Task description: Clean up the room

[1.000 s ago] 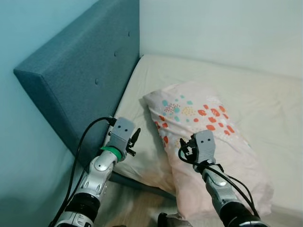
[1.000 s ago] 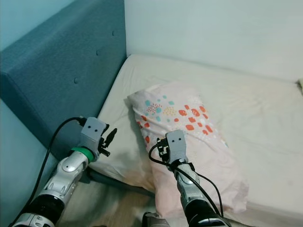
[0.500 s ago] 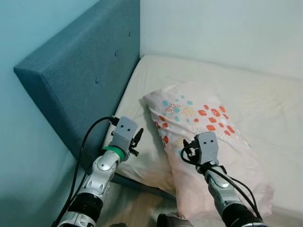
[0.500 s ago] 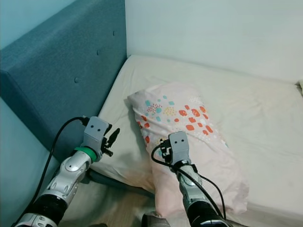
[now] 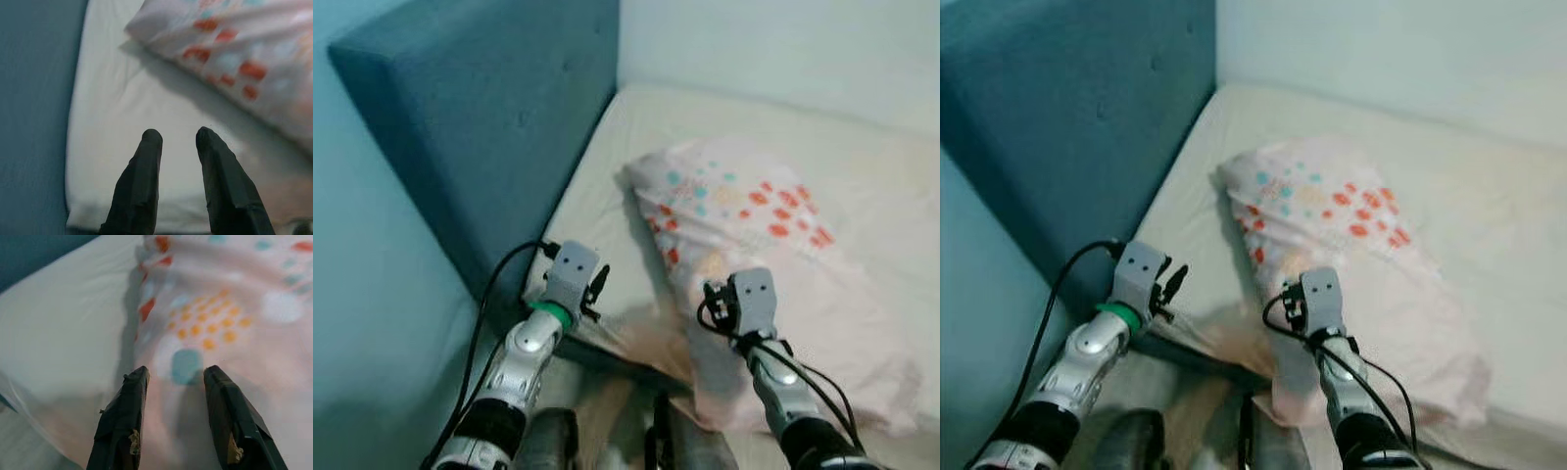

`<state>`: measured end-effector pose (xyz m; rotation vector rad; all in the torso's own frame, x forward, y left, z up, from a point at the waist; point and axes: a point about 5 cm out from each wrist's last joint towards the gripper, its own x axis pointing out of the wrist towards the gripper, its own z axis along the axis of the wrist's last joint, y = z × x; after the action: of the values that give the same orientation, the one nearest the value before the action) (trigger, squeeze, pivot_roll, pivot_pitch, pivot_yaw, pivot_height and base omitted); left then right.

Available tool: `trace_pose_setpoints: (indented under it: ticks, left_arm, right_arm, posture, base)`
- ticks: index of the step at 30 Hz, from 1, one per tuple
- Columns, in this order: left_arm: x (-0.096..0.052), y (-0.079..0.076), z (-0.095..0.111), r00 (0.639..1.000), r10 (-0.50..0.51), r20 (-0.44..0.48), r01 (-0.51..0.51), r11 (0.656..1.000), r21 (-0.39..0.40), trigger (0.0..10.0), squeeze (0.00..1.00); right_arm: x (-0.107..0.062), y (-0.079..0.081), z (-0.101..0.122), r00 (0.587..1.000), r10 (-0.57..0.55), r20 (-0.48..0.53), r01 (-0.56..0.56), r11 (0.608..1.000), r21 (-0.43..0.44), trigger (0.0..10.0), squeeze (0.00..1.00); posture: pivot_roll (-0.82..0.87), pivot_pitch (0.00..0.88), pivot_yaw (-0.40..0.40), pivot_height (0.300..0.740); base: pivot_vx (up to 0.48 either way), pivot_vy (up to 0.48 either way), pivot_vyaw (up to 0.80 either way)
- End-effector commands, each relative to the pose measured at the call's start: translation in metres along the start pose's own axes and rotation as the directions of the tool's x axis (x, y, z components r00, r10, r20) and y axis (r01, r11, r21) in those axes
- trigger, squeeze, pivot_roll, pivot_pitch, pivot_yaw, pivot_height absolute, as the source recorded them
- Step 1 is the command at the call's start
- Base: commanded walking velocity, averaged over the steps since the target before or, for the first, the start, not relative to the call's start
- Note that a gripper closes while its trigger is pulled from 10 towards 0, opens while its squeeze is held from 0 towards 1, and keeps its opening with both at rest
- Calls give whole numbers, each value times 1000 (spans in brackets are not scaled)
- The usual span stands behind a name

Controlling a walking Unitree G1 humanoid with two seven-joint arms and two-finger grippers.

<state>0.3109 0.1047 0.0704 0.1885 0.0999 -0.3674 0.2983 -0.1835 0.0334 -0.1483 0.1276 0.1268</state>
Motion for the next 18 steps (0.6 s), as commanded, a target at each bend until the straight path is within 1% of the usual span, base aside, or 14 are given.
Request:
trace_pose_setpoints:
  ticks: [1,2,3,4,5,6,7,9,10,11,13,14,16,18]
  left_arm:
    - [-1,-1,-4,1000,-6,-19,6,1000,4,10000,0]
    - [-1,-1,-4,1000,-6,-19,6,1000,4,10000,0]
    - [-1,-1,-4,1000,-7,-19,7,1000,6,10000,0]
    - [-1,-1,-3,1000,-7,-19,8,1000,6,10000,0]
    - [-1,-1,-3,1000,-7,-19,8,1000,6,10000,0]
    - [-1,-1,-4,1000,-8,-20,8,1000,7,10000,0]
    - [-1,-1,-4,1000,-9,-20,9,1000,8,10000,0]
    - [-1,0,-4,1000,-13,-24,13,1000,12,10000,0]
    - [-1,-1,-5,999,-16,-27,16,1000,15,10000,0]
    - [-1,-1,-5,999,-16,-27,16,1000,15,10000,0]
    - [-1,-1,-5,999,-21,-30,21,1000,19,10000,0]
    - [-1,-1,-5,999,-21,-30,21,1000,19,10000,0]
    - [0,-1,-4,999,-23,-30,24,999,22,10000,0]
    - [0,-1,-4,999,-24,-30,24,999,23,10000,0]
  right_arm:
    - [-1,-26,9,995,-93,41,95,994,-54,10000,0]
    - [-1,-26,9,995,-93,41,95,994,-54,10000,0]
    - [-1,-49,23,980,-169,101,179,979,-99,10000,0]
    - [-2,-60,30,970,-203,131,219,968,-123,10000,0]
    - [-2,-60,30,970,-203,131,219,968,-123,10000,0]
    - [-4,-71,37,958,-237,162,260,957,-133,10000,0]
    - [-5,-78,41,949,-258,182,284,949,-136,10000,0]
    - [-16,-119,66,892,-356,280,410,897,-166,10000,0]
    - [-22,-136,77,865,-386,320,455,873,-177,10000,0]
    - [-22,-136,77,865,-386,320,455,873,-177,10000,0]
    - [-32,-157,90,832,-424,357,508,842,-183,10000,0]
    - [-32,-157,90,832,-424,357,508,842,-183,10000,0]
    - [-39,-170,93,813,-456,362,543,819,-189,10000,0]
    - [-41,-174,94,809,-464,361,551,812,-190,10000,0]
  posture:
    - [-35,17,25,575]
    - [-35,17,25,575]
    - [-37,17,26,565]
    - [-37,17,26,560]
    - [-37,17,26,560]
    - [-39,18,29,555]
    - [-39,18,29,555]
    - [-52,21,42,555]
    - [-54,22,44,555]
    - [-54,22,44,555]
    - [-59,23,50,555]
    - [-59,23,50,555]
    - [-59,25,51,555]
    - [-59,25,51,555]
  base:
    - [0,0,0]
    - [0,0,0]
    - [0,0,0]
    - [0,0,0]
    - [0,0,0]
    - [0,0,0]
    - [0,0,0]
    - [0,0,0]
    - [0,0,0]
    - [0,0,0]
    - [0,0,0]
    - [0,0,0]
    - [0,0,0]
    - [0,0,0]
